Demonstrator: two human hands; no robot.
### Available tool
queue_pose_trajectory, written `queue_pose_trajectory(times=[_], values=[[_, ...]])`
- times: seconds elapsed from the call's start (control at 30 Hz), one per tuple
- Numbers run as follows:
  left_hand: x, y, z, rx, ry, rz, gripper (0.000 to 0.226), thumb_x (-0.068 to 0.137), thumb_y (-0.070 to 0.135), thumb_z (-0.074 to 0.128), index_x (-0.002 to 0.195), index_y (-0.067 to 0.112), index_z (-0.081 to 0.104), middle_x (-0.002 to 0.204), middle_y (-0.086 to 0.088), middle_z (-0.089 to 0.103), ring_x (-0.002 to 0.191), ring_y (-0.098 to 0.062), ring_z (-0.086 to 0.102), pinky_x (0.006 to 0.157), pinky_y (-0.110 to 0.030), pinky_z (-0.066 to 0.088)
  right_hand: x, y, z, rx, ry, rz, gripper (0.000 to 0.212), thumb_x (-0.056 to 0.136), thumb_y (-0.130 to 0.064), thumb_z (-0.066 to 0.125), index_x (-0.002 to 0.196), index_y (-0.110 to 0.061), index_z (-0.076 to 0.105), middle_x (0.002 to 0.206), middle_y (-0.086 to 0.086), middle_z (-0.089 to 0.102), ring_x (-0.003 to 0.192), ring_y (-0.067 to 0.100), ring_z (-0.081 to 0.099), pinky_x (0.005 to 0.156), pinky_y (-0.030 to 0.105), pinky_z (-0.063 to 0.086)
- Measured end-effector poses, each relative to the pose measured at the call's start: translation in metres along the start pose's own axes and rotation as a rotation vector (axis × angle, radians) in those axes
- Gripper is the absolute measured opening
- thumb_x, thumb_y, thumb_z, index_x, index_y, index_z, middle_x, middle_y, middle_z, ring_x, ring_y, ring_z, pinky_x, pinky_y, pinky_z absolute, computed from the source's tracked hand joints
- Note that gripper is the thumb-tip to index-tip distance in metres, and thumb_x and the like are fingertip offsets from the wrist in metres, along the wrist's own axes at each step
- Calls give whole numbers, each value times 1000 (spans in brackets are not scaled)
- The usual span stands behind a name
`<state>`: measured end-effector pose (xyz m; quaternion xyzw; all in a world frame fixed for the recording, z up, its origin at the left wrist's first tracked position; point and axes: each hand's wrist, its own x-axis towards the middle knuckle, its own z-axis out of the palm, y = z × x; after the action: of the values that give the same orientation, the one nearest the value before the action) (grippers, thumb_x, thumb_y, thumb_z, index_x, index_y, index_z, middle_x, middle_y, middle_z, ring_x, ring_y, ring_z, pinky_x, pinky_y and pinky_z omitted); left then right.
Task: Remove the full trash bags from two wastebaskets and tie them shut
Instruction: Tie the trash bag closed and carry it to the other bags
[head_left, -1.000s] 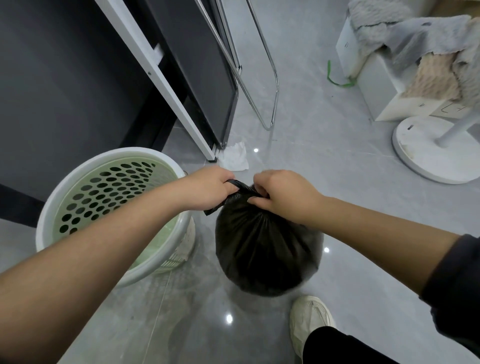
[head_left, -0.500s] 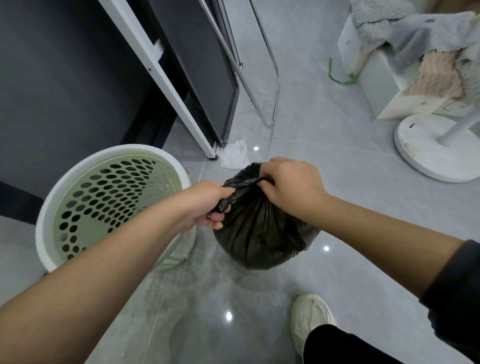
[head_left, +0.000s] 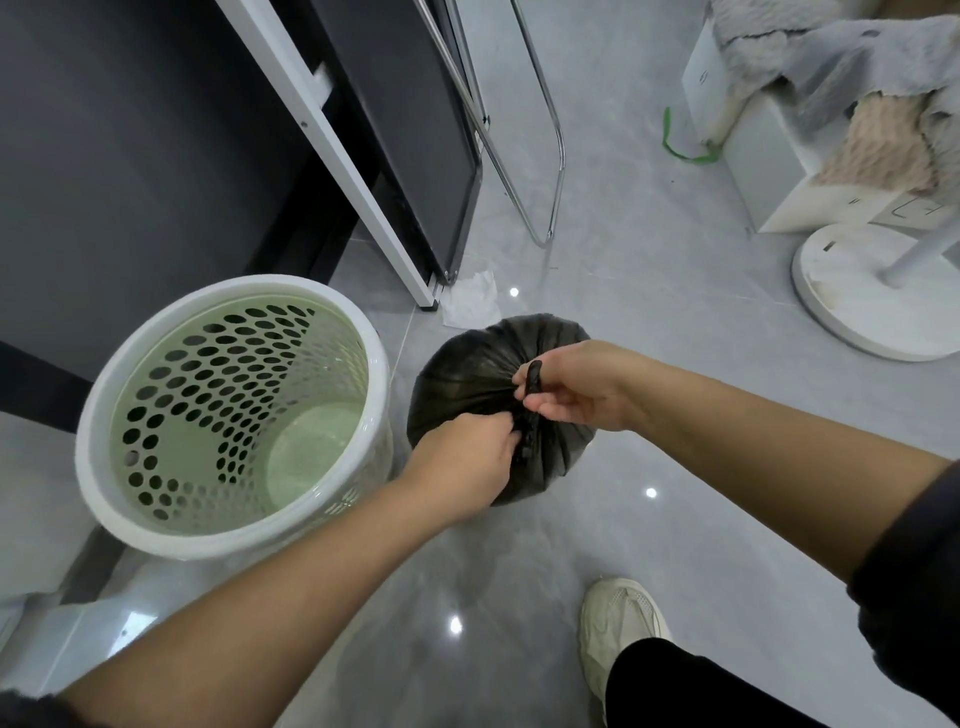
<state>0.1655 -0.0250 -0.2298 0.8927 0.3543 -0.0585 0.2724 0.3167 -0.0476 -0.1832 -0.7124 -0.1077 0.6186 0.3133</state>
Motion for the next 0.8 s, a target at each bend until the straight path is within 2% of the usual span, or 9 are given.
queue_pose_trajectory(times=[0.1,0.23,0.3,0.37,0.43,0.57,0.63,0.7,0.8], values=[[-7,-10,-15,-58,-29,29,38,95,44,38,75,16,55,82,-5,67,82,-27,62,74,-38,50,-4,1,-5,-376,45,-146,23,94,-6,45,90,-11,68,68,4,65,44,7,56,45,16,50],[-5,-23,-40,-204,104,4,30,95,35,42,73,20,57,71,2,64,73,-17,60,70,-36,49,-12,3,-6,-1058,46,-404,25,89,-9,47,86,-18,70,72,3,71,52,11,64,61,23,56],[4,-24,-46,-260,124,4,22,94,29,45,75,27,56,76,7,64,76,-10,60,67,-30,46,-16,9,-2,-1354,86,-544,25,87,-9,49,89,-21,70,86,2,70,67,17,63,70,29,53],[15,-23,-45,-344,118,21,14,94,23,48,87,25,60,85,8,65,81,-8,59,68,-20,42,-21,17,0,-1606,137,-681,22,86,-8,50,92,-21,67,88,2,62,82,23,60,65,31,43],[25,-19,-42,-408,122,43,13,93,19,50,99,23,61,94,8,64,88,-8,58,73,-15,42,-25,26,-1,-1789,158,-800,18,86,-5,52,92,-17,63,82,1,49,83,26,60,58,32,36],[38,-5,-41,-480,105,142,21,93,15,52,111,23,60,100,5,63,92,-13,58,82,-20,46,-29,37,-19,-1782,213,-1234,22,52,8,68,61,-11,60,57,4,44,44,26,54,37,24,28],[43,2,-45,-504,78,167,26,94,17,51,119,23,57,102,6,62,91,-11,57,84,-21,46,-26,41,-28,-1745,216,-1377,15,56,3,54,58,-10,58,58,5,50,44,24,51,36,25,34],[48,8,-52,-532,-9,118,33,96,27,48,129,27,49,105,11,59,92,-5,55,81,-17,40,-22,43,-35,-1738,217,-1481,23,66,-1,38,61,-11,58,62,4,52,49,22,51,40,27,38],[54,13,-63,-531,-258,2,37,96,48,39,129,33,48,111,11,57,96,-7,54,79,-23,39,-18,46,-42,-1765,217,-1554,27,75,-2,36,67,-12,60,68,3,54,56,22,51,47,29,44]])
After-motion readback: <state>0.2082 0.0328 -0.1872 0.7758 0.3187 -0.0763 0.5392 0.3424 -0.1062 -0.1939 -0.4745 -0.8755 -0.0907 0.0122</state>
